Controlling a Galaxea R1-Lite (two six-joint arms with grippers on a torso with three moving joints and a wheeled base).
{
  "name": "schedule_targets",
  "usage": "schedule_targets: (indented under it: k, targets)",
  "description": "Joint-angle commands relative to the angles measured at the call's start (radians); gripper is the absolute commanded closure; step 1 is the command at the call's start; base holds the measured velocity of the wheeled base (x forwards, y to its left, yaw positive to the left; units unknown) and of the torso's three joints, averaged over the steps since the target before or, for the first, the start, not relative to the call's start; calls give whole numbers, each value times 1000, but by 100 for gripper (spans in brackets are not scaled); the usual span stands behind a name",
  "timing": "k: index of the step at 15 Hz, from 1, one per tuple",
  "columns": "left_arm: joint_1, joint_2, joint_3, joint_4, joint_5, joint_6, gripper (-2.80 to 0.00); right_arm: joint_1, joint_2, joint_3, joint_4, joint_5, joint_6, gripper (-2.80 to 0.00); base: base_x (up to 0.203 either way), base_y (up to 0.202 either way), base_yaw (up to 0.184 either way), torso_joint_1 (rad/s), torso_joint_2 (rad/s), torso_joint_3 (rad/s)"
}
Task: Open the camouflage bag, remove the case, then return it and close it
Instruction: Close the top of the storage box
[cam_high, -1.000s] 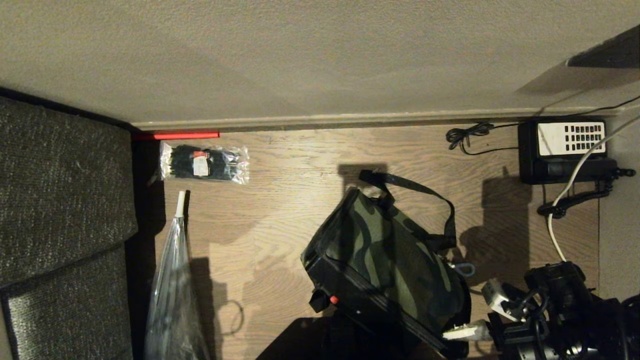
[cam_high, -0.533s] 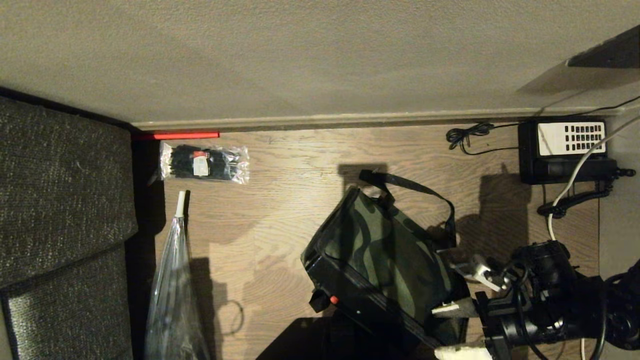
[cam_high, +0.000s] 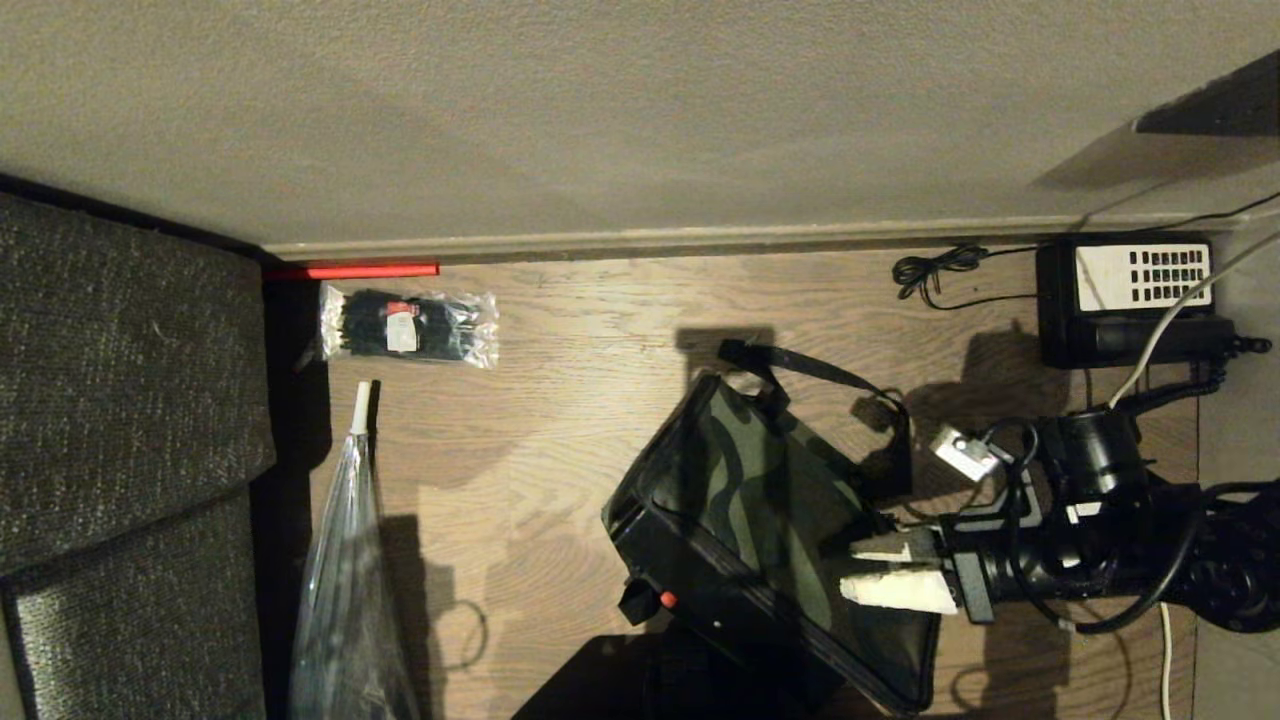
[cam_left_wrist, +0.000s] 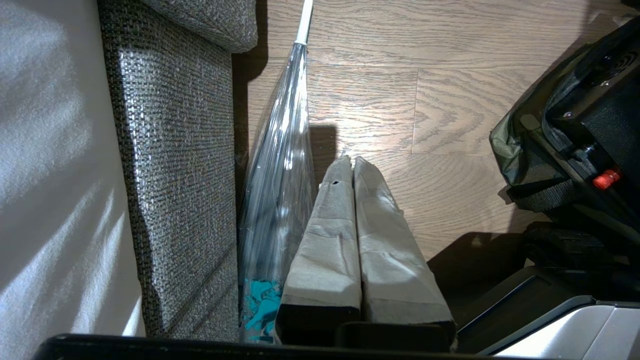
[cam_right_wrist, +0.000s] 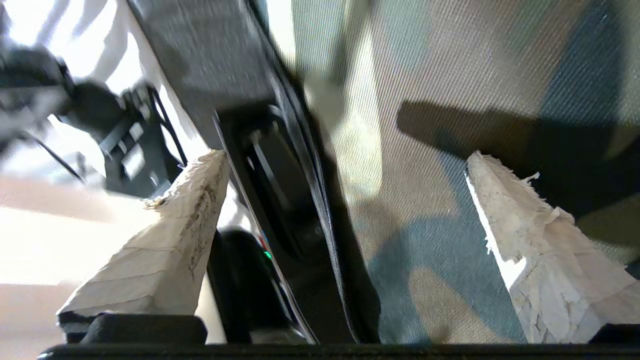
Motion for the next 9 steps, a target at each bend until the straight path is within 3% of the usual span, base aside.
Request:
schedule_targets:
  k: [1,3,5,7,9]
  targets:
    - [0,-2,3,0,0,-1,0,1,-22,-51,-7,2,145,-280,0,0,0,0,0,0]
    - [0,-2,3,0,0,-1,0,30,-31,-51,-10,-20,223,-280,0,0,0,0,0,0]
    - [0,-2,3,-1,0,-1,0,91,-32,-50,-2,-140,290,-280,0,0,0,0,0,0]
    - [0,-2,3,0,0,-1,0,173,-28,-65,-8,-270,415,-280,0,0,0,0,0,0]
    - [0,-2,3,-1,0,-1,0,216,-30,-66,-3,-328,464,-280,0,0,0,0,0,0]
